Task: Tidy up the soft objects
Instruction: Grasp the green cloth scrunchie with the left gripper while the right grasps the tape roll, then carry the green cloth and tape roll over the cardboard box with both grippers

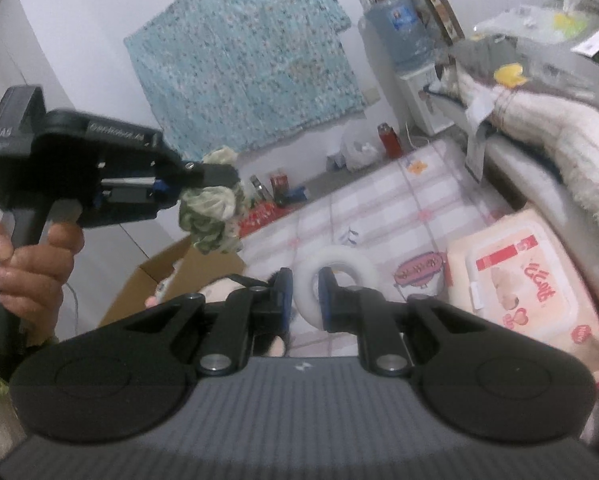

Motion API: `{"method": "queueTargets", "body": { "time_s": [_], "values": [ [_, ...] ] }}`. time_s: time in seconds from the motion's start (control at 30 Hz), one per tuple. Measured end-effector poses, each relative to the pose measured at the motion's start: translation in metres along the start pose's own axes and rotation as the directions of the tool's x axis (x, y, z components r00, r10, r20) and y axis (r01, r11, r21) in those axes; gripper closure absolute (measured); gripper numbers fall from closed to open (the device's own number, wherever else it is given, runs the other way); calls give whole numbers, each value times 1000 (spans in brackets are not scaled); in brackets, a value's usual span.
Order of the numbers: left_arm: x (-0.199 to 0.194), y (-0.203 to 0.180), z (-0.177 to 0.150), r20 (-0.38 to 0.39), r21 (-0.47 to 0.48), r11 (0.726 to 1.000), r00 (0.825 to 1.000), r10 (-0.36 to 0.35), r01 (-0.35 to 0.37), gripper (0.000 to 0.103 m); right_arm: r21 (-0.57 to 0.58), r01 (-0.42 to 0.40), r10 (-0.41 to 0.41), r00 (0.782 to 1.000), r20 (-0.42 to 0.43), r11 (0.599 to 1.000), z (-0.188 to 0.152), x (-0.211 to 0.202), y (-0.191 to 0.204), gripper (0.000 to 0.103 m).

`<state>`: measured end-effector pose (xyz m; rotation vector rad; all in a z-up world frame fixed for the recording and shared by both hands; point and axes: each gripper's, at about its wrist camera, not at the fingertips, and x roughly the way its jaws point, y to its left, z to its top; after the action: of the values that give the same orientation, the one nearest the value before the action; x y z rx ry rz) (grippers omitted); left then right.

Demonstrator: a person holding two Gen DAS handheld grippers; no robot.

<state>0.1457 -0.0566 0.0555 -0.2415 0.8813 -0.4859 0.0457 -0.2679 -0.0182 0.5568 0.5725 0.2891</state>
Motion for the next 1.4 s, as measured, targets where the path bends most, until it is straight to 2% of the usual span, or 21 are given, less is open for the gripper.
{"method": "queueTargets", "body": {
  "time_s": [0.3, 0.53, 0.7, 0.9, 1.1, 1.27, 1.4],
  "values": [
    [-72, 3, -19, 94, -35, 999, 995, -19, 22, 92, -27, -60, 61, 997, 43, 998, 4, -38, 33, 91],
    [-136, 33, -38, 179, -108, 994, 984, 3, 16, 92, -82, -142, 145, 989, 33, 986, 11, -47, 74, 91],
    [-181, 70, -55, 229, -180, 983, 970, 84, -42, 92, -126, -241, 241, 970, -16, 962, 13, -35, 116, 91],
    [-220, 124, -74, 249, -285, 950, 948, 200, -125, 92, -151, -375, 358, 925, -125, 915, 11, 2, 181, 91],
    [-233, 187, -90, 181, -361, 904, 934, 308, -228, 92, -161, -456, 413, 879, -238, 875, -4, 46, 242, 91],
    [-216, 246, -98, 39, -363, 865, 922, 385, -346, 92, -164, -493, 419, 841, -342, 854, -26, 87, 289, 91],
    [-188, 284, -97, -87, -304, 832, 883, 461, -464, 92, -162, -508, 399, 804, -440, 846, -49, 122, 316, 91]
  ]
}}
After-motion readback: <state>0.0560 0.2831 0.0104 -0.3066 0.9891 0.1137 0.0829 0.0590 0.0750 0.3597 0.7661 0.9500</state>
